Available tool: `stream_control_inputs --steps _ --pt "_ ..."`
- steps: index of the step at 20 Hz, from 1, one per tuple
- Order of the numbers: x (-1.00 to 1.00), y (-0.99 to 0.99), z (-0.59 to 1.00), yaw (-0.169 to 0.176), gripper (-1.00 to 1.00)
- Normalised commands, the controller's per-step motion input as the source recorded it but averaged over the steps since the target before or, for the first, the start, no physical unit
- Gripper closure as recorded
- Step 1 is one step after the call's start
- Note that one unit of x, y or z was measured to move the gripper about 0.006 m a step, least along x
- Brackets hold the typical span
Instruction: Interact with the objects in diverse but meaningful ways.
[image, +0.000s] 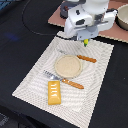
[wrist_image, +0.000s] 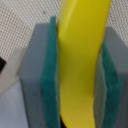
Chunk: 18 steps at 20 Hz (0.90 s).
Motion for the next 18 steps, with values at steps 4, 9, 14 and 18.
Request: stream_control_inputs --steps 4,9,14,18 --pt "-0.09 0.23 -0.22 0.000 -1.00" --pt "-0.01 0.17 -0.03 0.001 -1.00" --pt "0.00 0.02 0.21 0.000 -1.00" --pt "0.00 0.05 0.23 0.003 -1.00"
